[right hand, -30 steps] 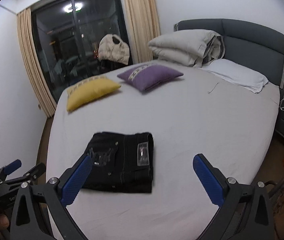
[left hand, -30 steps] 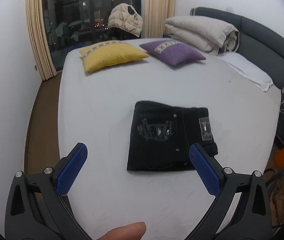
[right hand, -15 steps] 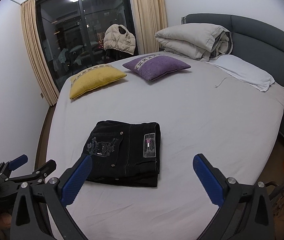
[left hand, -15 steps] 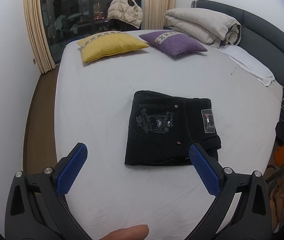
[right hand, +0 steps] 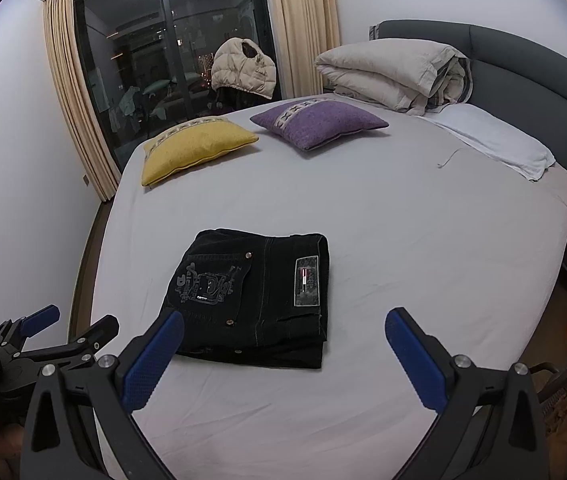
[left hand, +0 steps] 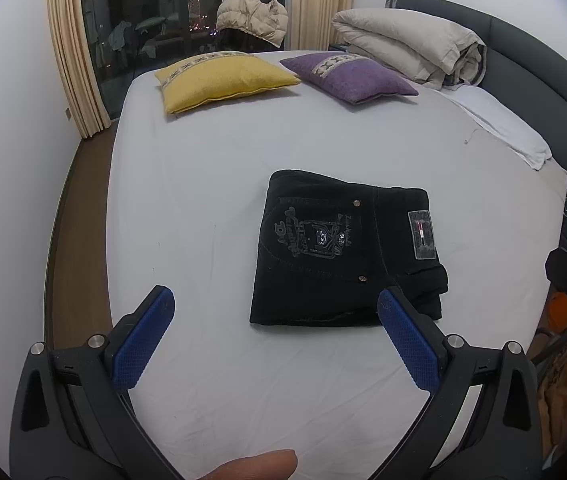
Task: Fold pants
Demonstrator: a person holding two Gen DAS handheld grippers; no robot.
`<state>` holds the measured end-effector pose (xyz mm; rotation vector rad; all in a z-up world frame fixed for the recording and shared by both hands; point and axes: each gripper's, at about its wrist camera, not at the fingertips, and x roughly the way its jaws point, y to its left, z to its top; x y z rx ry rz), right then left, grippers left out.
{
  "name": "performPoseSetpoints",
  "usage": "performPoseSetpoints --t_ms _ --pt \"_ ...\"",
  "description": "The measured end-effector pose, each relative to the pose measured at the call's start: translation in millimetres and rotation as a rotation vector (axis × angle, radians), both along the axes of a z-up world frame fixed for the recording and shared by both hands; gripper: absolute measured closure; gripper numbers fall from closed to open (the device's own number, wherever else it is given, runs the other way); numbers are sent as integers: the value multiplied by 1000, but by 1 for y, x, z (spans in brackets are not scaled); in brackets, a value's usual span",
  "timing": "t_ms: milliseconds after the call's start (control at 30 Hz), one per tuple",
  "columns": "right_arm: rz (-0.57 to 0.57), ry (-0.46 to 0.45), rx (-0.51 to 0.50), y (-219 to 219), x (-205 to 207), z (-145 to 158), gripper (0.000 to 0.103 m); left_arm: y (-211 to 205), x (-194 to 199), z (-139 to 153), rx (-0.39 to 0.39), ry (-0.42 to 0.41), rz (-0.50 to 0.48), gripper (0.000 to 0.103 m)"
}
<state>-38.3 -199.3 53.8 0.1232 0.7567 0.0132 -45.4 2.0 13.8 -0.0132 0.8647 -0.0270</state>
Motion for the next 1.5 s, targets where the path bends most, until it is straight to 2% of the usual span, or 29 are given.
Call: performPoseSetpoints --t_ms 1500 --pt "19 21 -4 8 -1 -8 0 -5 0 -9 -6 5 7 0"
